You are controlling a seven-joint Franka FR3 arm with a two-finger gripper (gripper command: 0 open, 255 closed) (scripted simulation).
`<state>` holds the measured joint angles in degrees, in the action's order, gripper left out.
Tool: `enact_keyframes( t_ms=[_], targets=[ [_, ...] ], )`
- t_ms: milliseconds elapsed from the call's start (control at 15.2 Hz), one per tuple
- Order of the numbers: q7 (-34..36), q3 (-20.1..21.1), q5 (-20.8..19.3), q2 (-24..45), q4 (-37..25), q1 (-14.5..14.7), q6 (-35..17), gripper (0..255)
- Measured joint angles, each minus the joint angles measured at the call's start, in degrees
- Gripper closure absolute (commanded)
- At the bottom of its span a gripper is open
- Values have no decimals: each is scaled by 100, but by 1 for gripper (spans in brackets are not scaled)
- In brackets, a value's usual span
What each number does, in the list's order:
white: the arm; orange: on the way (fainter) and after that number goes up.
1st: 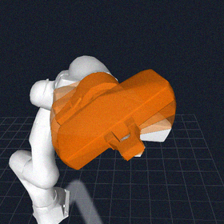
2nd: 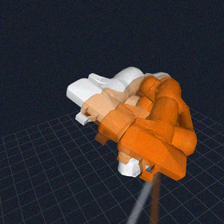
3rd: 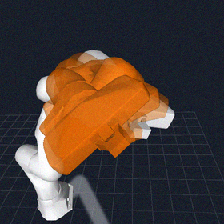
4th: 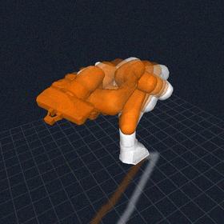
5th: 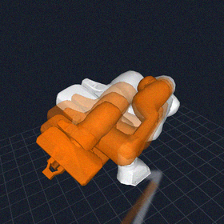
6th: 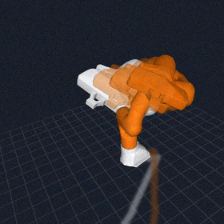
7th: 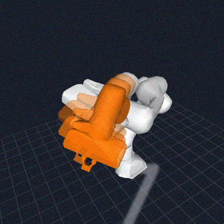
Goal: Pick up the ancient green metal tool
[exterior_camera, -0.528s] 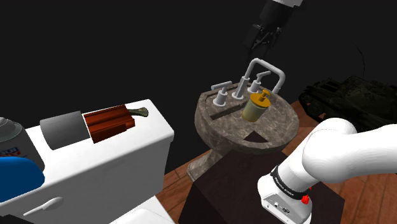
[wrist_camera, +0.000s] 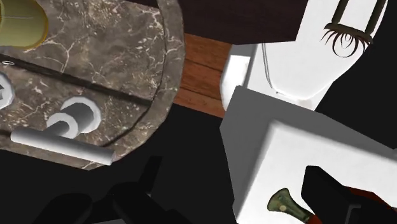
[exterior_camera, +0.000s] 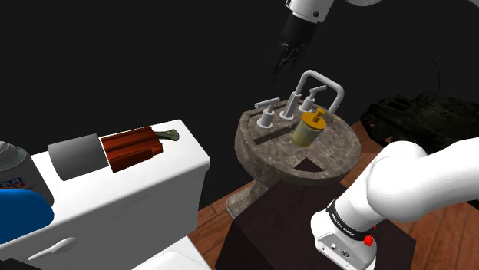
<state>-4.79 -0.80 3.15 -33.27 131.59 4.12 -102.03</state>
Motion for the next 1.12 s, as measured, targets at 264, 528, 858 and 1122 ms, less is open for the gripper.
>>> enact_keyframes(
  t_ms=[264, 528, 858, 1122],
  targets=[
    [-600, -77, 95, 732, -148, 218, -585, 0],
    [-1212, -116, 230, 1493, -344, 424, -1143, 0],
    [-1906, -57, 436, 2452, -814, 678, -1618, 0],
    [-2458, 39, 592, 3190, -1219, 836, -1933, 0]
  ],
)
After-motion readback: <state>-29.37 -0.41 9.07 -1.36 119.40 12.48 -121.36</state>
